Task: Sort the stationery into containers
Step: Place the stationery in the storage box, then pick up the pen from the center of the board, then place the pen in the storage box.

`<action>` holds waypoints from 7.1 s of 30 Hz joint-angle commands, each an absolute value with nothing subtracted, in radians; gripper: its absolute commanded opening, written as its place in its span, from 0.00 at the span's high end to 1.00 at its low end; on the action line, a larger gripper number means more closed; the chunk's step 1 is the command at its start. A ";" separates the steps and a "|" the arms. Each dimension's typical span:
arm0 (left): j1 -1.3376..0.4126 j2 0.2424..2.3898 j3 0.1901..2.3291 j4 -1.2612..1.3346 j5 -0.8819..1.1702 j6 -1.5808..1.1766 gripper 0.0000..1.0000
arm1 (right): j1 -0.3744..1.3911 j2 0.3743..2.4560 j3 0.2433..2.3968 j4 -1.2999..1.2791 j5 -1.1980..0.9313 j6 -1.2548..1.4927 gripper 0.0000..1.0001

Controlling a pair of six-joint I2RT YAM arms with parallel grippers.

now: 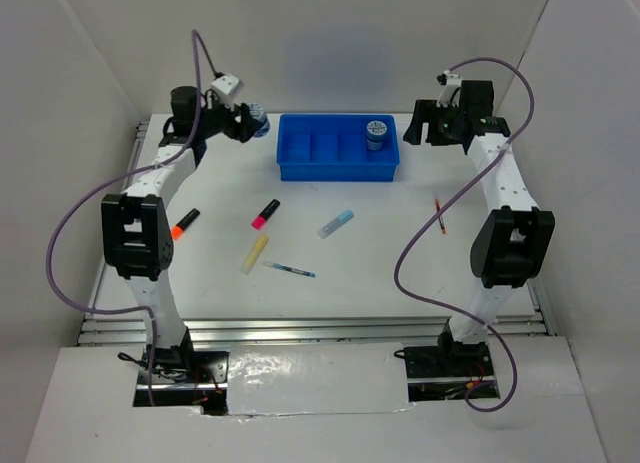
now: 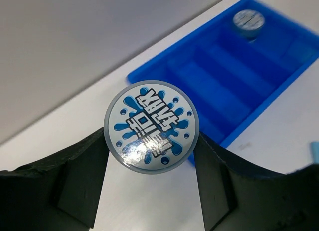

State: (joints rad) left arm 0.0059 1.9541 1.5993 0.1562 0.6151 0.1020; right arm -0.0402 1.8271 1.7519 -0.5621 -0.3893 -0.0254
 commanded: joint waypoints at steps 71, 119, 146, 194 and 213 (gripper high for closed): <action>-0.615 2.645 2.326 0.482 0.189 0.104 0.67 | -0.230 1.667 1.486 -0.466 -0.512 -0.017 0.19; -0.086 1.789 1.852 -0.440 0.250 -0.212 0.01 | -0.144 1.816 1.468 -0.699 -0.121 -0.041 0.49; 0.195 1.368 1.229 -0.311 0.434 -0.175 0.03 | -0.109 2.046 1.491 -0.695 0.058 -0.041 0.67; 0.229 1.336 1.074 -0.218 0.466 -0.193 0.09 | 0.264 2.477 2.411 -0.463 -0.121 0.176 0.99; 0.258 1.365 1.135 -0.228 0.587 -0.168 0.08 | 0.294 2.184 2.210 -0.576 -0.470 -0.063 0.62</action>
